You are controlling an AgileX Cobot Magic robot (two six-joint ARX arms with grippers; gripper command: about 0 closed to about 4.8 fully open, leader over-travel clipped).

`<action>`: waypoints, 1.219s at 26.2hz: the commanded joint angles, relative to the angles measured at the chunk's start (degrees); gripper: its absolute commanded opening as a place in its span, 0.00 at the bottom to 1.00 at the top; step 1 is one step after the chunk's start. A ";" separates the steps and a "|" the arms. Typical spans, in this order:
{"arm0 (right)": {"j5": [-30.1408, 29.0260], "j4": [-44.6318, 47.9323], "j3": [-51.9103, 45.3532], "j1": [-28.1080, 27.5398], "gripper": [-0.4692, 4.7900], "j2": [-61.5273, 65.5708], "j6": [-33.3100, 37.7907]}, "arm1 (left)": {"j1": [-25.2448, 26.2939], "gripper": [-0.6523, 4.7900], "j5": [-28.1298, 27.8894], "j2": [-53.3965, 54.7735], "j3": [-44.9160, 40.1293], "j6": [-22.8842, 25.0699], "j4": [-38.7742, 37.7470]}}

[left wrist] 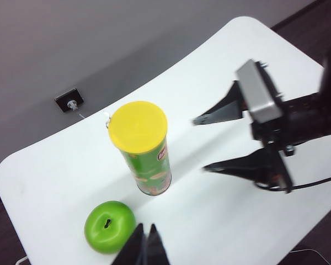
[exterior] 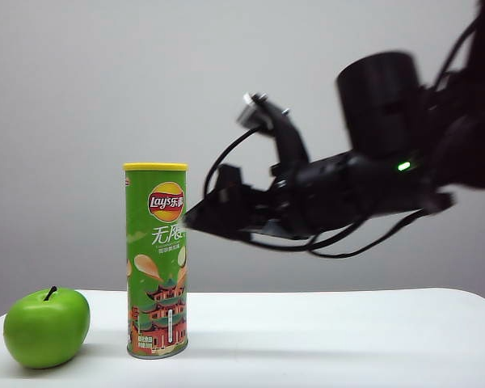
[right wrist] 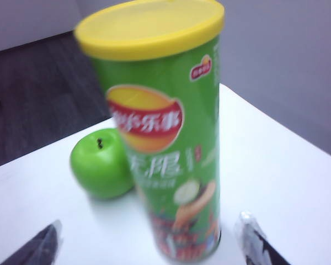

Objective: Pick up the green bucket of chips from the desk, place it near the apple, and finally stand it up.

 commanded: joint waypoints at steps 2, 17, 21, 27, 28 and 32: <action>3.39 -7.80 -6.01 -0.11 0.86 -14.03 0.85 | 0.00 0.11 -5.95 -4.24 0.17 0.44 -4.24; 19.82 -38.53 -6.49 -12.24 0.08 -65.59 -1.62 | 0.00 0.11 -20.09 -36.15 -17.00 -3.45 9.62; 13.81 -38.05 -10.19 -24.85 0.08 -71.08 1.22 | 0.00 0.11 -20.22 -42.88 -28.44 -6.69 19.87; 5.84 -29.73 -19.17 -32.83 0.08 -73.00 6.80 | 0.02 0.11 -19.04 -43.50 -42.82 -8.02 36.98; 7.08 -28.22 -20.48 -32.85 0.08 -73.00 7.91 | 0.02 0.11 -20.37 -43.52 -46.80 -8.39 40.94; 10.78 -25.16 -24.28 -32.83 0.08 -73.00 9.40 | 0.02 0.11 -19.65 -43.54 -56.08 -11.06 50.16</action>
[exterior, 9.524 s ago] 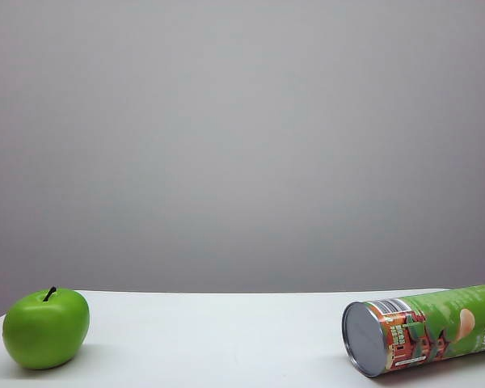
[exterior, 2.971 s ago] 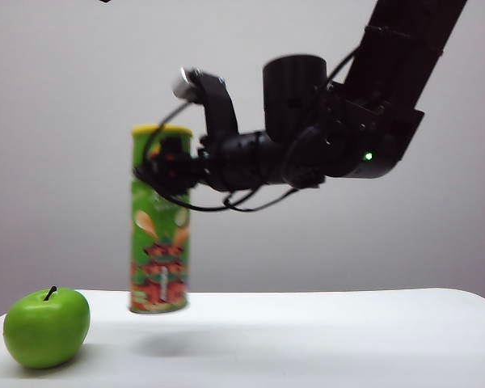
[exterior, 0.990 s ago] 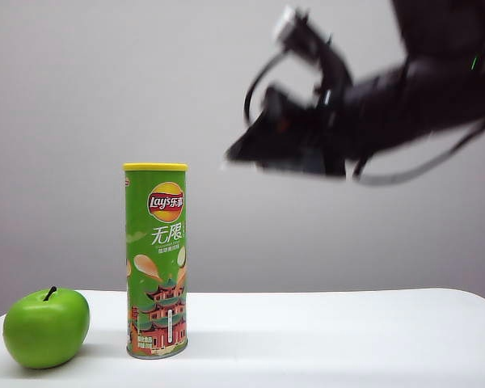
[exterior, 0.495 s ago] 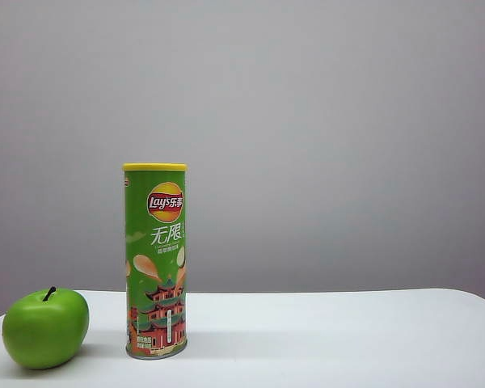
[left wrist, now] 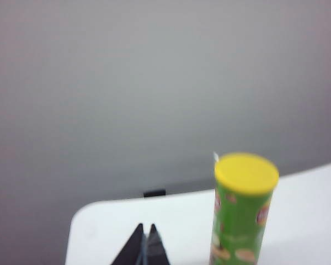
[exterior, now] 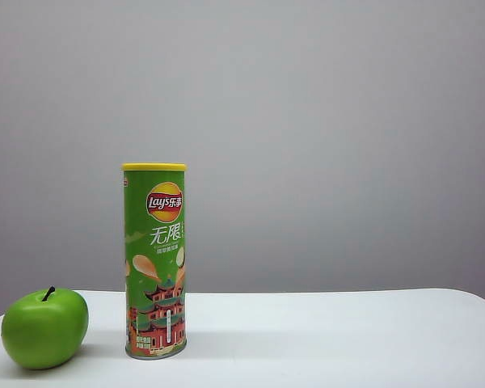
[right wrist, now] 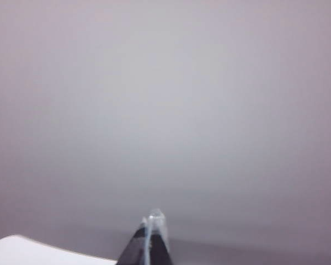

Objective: Pick up the green bucket of chips from the desk, place it near the apple, and finally stand it up.

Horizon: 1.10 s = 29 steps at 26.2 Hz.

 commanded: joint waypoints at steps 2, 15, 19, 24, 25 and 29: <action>1.03 3.45 -4.98 0.07 0.08 -0.15 0.72 | 0.02 0.11 0.39 -0.11 -5.18 -5.31 7.82; 2.67 13.77 -13.97 0.31 0.08 -0.72 1.90 | 3.26 0.11 4.61 -6.03 -6.69 -5.86 2.62; 2.73 12.46 -13.97 0.28 0.08 -0.79 1.68 | 10.25 0.11 9.03 -5.70 -7.61 -7.10 2.60; 3.83 5.66 -13.97 0.31 0.08 0.61 -3.89 | 22.95 0.11 16.81 -5.70 -8.07 -9.60 2.56; 3.89 7.37 -13.97 0.28 0.08 0.63 -3.82 | 25.92 0.11 17.73 -5.70 -8.68 -10.64 2.56; 9.07 16.17 -13.94 0.28 0.08 0.61 0.52 | 31.39 0.11 18.25 -5.70 -9.79 -11.02 2.08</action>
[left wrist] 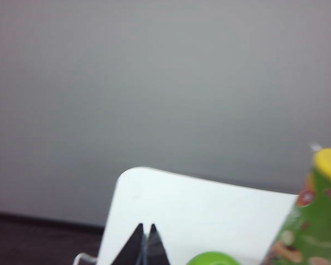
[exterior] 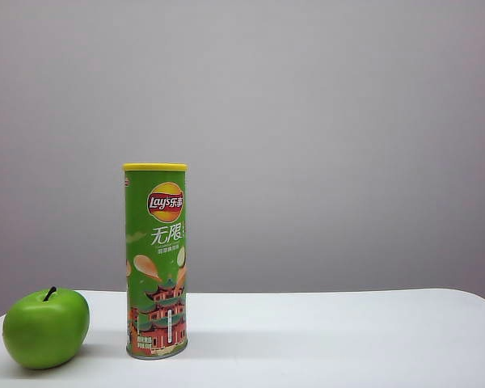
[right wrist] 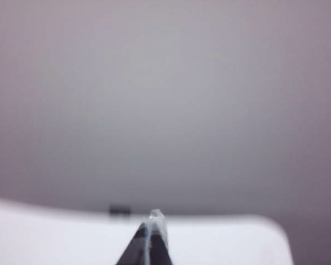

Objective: Pick up the green bucket of chips from the desk, place it near the apple, and finally stand it up.

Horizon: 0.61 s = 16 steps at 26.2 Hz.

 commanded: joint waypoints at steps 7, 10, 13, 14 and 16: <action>8.09 -4.24 -0.33 -0.02 0.08 -0.15 5.22 | 2.03 0.11 0.33 -0.02 -0.02 -2.56 -0.11; 7.93 -4.00 -0.33 -0.02 0.08 -0.15 5.22 | 2.03 0.11 0.31 -0.02 -0.02 -2.16 -0.31; 7.93 -4.17 -0.33 -0.02 0.08 -0.15 5.20 | 2.03 0.11 0.35 -0.02 -0.02 -2.16 -0.28; 7.93 -4.28 -0.33 -0.02 0.08 -0.15 5.22 | 2.03 0.11 0.35 -0.02 -0.02 -2.16 -0.31; 7.93 -4.52 -0.33 -0.02 0.08 -0.15 5.22 | 2.03 0.11 0.35 -0.02 -0.02 -2.16 -0.31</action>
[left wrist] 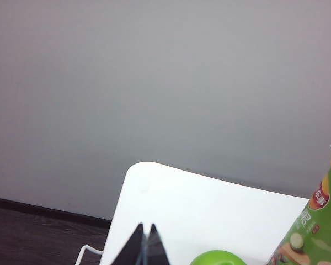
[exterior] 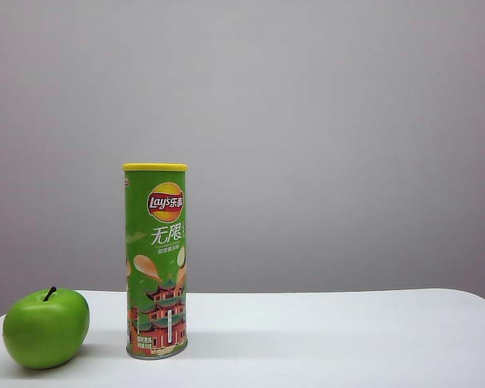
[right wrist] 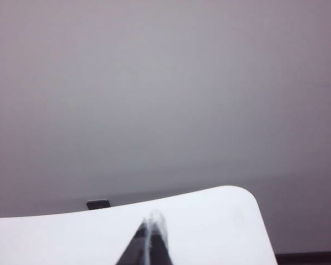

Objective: Pick up the green bucket of chips from the desk, place it near the apple, and finally stand it up.

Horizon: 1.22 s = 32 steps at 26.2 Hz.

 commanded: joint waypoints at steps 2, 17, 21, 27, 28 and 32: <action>0.07 -0.13 -0.35 -0.02 0.08 -0.13 0.26 | 0.00 0.11 0.04 0.00 0.11 -0.37 0.46; -0.15 -28.65 -0.37 -2.45 0.08 -26.03 1.95 | 0.00 0.11 0.24 0.00 0.11 -0.37 0.55; -0.15 -32.46 -0.35 -2.14 0.08 -27.91 0.22 | -0.07 0.11 0.44 -0.02 0.11 -0.37 0.50; -0.15 -41.51 -0.35 -2.25 0.08 -32.72 -2.82 | -0.02 0.11 0.26 -0.02 0.11 -0.37 0.44; -0.15 -42.18 -0.35 -2.25 0.08 -33.16 -2.82 | -0.02 0.11 0.24 -0.02 0.11 -0.37 0.44; -0.13 -44.17 -0.35 -2.19 0.08 -35.91 -2.75 | -0.02 0.11 0.26 -0.02 0.11 -0.37 0.42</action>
